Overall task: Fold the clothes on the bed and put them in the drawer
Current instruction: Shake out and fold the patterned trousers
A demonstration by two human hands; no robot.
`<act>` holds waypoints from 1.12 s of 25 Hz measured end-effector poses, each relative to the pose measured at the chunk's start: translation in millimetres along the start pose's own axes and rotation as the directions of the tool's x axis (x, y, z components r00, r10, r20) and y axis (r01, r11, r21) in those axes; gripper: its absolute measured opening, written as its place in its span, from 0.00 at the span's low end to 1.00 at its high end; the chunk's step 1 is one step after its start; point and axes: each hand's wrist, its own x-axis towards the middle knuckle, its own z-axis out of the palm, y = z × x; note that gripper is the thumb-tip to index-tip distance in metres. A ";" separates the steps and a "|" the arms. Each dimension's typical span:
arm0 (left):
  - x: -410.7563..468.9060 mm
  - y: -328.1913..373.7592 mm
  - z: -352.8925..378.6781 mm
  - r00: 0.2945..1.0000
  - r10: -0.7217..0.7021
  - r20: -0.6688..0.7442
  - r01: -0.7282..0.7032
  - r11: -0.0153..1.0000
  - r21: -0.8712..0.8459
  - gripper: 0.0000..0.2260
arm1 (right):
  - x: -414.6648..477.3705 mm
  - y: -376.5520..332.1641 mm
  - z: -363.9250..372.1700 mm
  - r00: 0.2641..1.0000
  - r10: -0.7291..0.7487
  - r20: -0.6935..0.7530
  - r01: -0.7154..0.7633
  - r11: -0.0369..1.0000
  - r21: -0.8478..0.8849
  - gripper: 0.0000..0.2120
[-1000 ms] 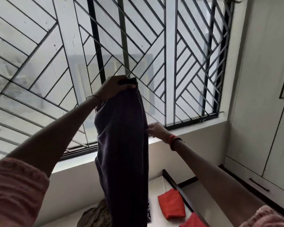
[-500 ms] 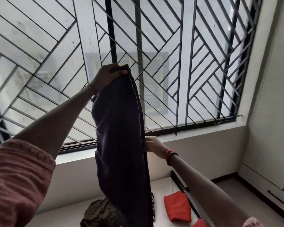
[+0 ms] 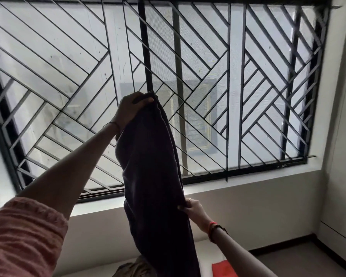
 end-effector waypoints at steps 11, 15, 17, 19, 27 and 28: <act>-22.5 -60.9 -37.0 0.920 -0.171 -0.353 0.235 0.961 0.145 0.16 | -10.4 6.8 -35.5 0.992 0.113 0.061 -0.122 0.976 0.181 0.02; -40.1 -80.4 -33.7 0.867 -0.331 -0.373 0.381 0.922 0.069 0.12 | -4.5 -10.2 -39.5 0.991 0.122 -0.054 -0.104 0.962 0.251 0.03; -50.8 -97.4 -28.9 0.820 -0.415 -0.394 0.434 0.900 -0.044 0.15 | -1.4 -24.9 -40.0 0.990 0.112 -0.090 -0.082 0.955 0.286 0.04; -63.0 -107.1 -21.8 0.772 -0.471 -0.427 0.468 0.876 -0.119 0.19 | 5.6 -41.1 -39.6 0.991 0.085 -0.105 -0.050 0.955 0.294 0.05; -89.4 -99.7 48.7 0.889 -0.308 0.339 0.265 0.949 0.169 0.17 | 29.0 -88.4 -23.3 0.997 0.016 -0.072 -0.009 0.994 0.106 0.07; -94.0 -90.7 63.5 0.823 -0.263 0.503 0.150 0.955 0.255 0.12 | 29.9 -93.6 -21.0 0.998 0.014 -0.066 -0.009 0.996 0.088 0.07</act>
